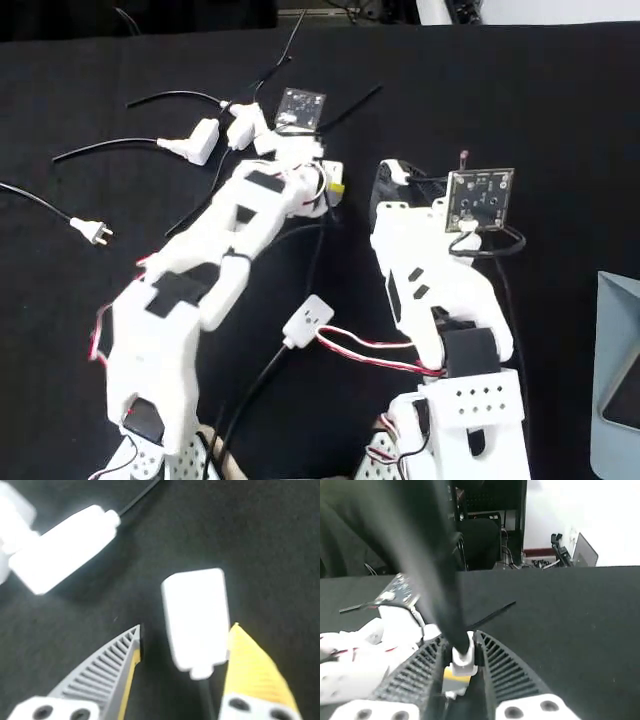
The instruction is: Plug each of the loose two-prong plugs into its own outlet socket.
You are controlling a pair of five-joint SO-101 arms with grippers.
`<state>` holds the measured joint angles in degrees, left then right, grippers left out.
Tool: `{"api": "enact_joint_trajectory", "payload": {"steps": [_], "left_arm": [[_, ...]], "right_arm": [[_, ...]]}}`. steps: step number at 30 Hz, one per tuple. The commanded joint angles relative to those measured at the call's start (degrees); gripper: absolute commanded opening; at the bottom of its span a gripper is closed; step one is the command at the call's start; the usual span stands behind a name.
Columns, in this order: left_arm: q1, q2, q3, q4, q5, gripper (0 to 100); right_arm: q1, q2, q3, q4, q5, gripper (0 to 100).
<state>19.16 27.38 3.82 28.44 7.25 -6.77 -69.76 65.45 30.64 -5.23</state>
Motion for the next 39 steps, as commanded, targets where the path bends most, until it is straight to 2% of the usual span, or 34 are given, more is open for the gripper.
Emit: {"api": "enact_joint_trajectory", "payload": {"steps": [1, 4, 8, 12, 22, 25, 31, 36, 39], "left_arm": [[-0.7, 5.8, -9.6, -1.0, 0.4, 26], [-0.7, 7.3, -10.5, -1.0, -0.7, 20], [-0.7, 4.5, -10.5, 4.0, -10.0, 11], [-0.7, -0.5, -10.4, 14.1, -16.4, 11], [-5.0, -15.2, -10.2, 34.4, -24.1, 11], [-6.3, -20.1, -7.1, 38.2, -25.5, 11], [-8.3, -34.2, 8.7, 37.4, -27.8, 11], [-10.9, -44.2, 24.9, 31.0, -28.0, 11], [-12.2, -46.5, 32.9, 28.2, -31.3, 11]], "right_arm": [[-1.0, -0.3, -0.3, -1.3, -0.2, 1.1], [-1.0, -0.3, -0.3, -1.3, -0.2, 1.1], [-1.0, -0.3, -0.3, -1.3, -0.2, 1.1], [-1.0, -0.3, -0.2, -1.3, -0.2, 1.1], [-1.0, -0.3, 0.0, -1.3, -0.2, 1.1], [-1.3, -0.3, 0.0, -1.3, -0.2, 1.1], [-6.0, -0.2, 1.3, -0.6, 4.4, 1.1], [-7.6, -0.2, 1.1, 0.8, 5.1, 1.1], [-8.6, -0.2, 0.9, 2.3, 5.1, 1.1]]}}
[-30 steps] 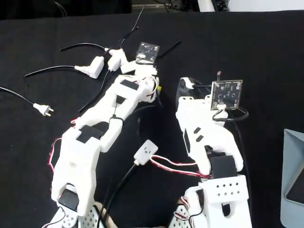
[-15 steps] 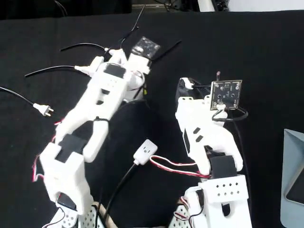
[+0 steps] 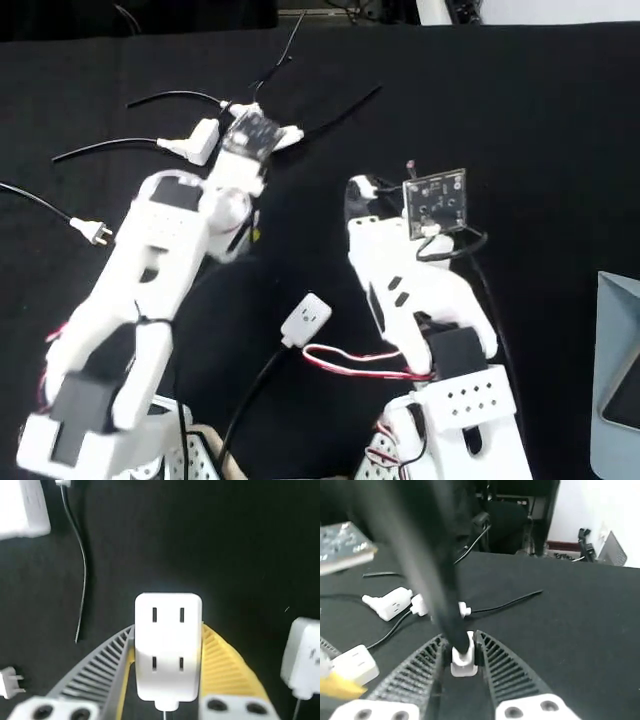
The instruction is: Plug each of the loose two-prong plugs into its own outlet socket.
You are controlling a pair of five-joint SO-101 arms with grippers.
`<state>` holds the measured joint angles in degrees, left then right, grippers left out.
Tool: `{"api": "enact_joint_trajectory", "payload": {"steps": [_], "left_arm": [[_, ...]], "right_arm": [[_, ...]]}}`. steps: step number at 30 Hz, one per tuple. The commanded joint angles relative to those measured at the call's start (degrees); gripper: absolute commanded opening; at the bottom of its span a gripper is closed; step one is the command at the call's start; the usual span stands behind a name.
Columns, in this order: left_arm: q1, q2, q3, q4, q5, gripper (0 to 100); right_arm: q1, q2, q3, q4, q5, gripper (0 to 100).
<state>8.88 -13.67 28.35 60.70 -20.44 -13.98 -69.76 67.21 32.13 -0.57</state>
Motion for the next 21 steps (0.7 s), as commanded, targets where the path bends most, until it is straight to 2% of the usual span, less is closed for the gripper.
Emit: {"api": "enact_joint_trajectory", "payload": {"steps": [1, 7, 11, 18, 21], "left_arm": [[-2.2, -5.8, 10.7, -4.9, -4.7, 11], [-2.7, -6.4, 20.4, -9.7, -5.9, 23], [-5.4, -6.5, 19.3, -9.5, -6.2, 24], [-12.1, -7.1, 9.0, 2.2, -5.8, 24], [-15.7, -10.9, 8.7, 3.5, -3.9, 24]], "right_arm": [[-1.8, -0.2, -0.8, 0.8, 0.4, 1.1], [-2.8, -0.2, -0.6, 0.9, 0.4, 1.1], [-2.8, 0.1, -0.7, 0.9, 0.5, 1.2], [-5.2, 13.3, -5.1, 1.0, 3.9, 1.2], [-7.7, 20.8, -8.1, 1.0, 5.9, 1.2]]}}
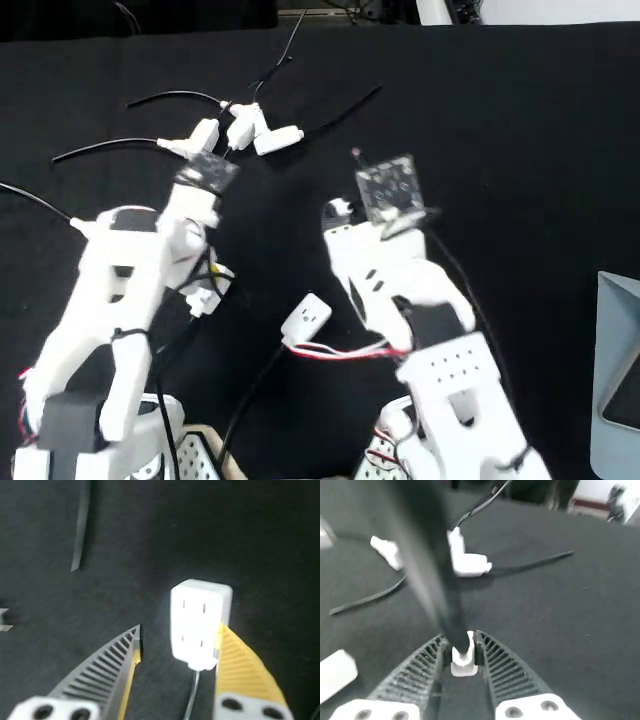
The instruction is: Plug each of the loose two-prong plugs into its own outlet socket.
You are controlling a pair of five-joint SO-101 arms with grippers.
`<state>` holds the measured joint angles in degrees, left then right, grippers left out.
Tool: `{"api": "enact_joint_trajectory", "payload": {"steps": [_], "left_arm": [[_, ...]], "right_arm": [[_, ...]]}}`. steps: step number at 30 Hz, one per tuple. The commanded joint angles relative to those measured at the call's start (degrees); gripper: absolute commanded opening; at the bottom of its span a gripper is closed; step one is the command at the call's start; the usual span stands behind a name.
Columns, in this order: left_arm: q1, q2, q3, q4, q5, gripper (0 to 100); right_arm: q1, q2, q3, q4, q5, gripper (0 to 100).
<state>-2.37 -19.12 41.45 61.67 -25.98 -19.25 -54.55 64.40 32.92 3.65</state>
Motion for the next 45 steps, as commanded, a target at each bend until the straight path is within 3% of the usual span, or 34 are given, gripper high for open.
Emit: {"api": "enact_joint_trajectory", "payload": {"steps": [1, 8, 12, 19, 29, 45], "left_arm": [[-5.2, -7.4, -3.6, 2.5, 2.5, 24], [-6.3, -25.5, 7.2, 2.3, 5.7, 24], [-10.3, -34.7, 13.1, 2.3, 10.3, 24], [-20.4, -45.2, 21.2, 0.1, 16.4, 24], [-28.4, -45.9, 30.1, -8.6, 20.8, 24], [-28.7, -46.3, 30.9, -9.1, 21.1, 23]], "right_arm": [[-3.3, 7.7, -6.3, 0.2, 2.2, 1.2], [-6.1, 16.6, -12.0, 0.2, 3.8, 1.2], [-11.9, 21.0, -13.6, 0.6, 8.1, 1.2], [-19.6, 27.9, -18.8, 3.1, 8.8, 1.2], [-24.7, 40.1, -27.0, 1.4, 8.9, 1.2], [-26.5, 49.5, -26.3, -6.3, 9.0, 1.2]]}}
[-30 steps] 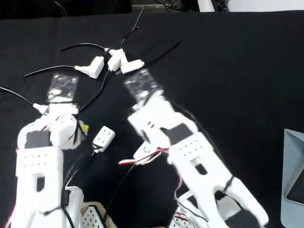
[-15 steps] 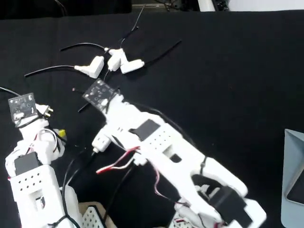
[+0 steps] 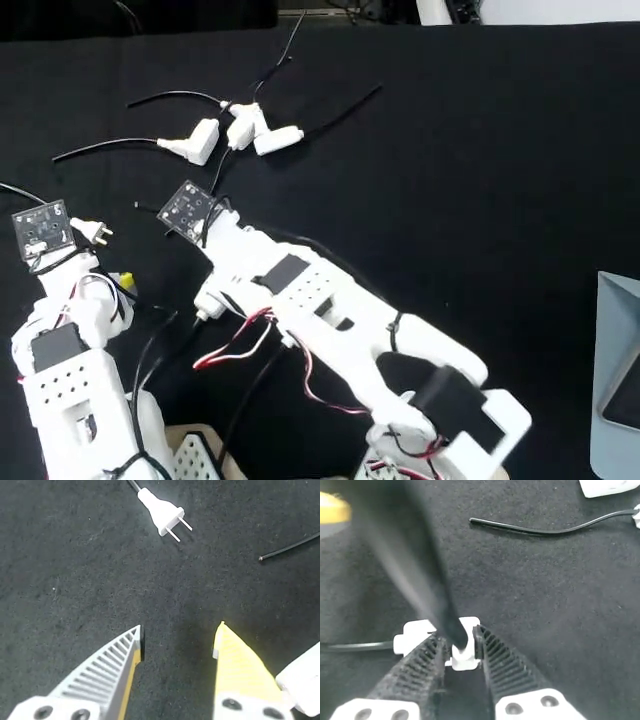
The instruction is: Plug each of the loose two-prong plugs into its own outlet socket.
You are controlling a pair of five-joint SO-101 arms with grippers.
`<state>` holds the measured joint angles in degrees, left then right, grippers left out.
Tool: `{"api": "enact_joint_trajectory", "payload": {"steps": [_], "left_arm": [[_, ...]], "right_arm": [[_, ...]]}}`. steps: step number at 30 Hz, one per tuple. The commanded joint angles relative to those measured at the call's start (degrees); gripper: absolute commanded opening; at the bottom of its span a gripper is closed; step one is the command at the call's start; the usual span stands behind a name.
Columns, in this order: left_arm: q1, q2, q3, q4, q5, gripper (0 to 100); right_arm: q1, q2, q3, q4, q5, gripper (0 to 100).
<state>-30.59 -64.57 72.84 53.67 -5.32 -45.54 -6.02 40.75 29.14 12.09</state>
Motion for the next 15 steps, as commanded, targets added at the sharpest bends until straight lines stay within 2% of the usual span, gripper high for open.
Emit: {"api": "enact_joint_trajectory", "payload": {"steps": [1, 6, 15], "left_arm": [[-0.5, -0.9, -0.5, -1.0, 0.4, 23], [-0.5, -0.9, -0.5, -1.0, 0.4, 23], [-0.5, -0.8, -0.5, -1.0, 0.4, 23]], "right_arm": [[-0.2, 1.7, -2.3, -3.5, 0.8, 1.2], [0.0, 2.1, 0.2, -6.9, 4.0, 1.1], [0.0, 0.9, 5.2, -7.2, 4.0, 1.1]]}}
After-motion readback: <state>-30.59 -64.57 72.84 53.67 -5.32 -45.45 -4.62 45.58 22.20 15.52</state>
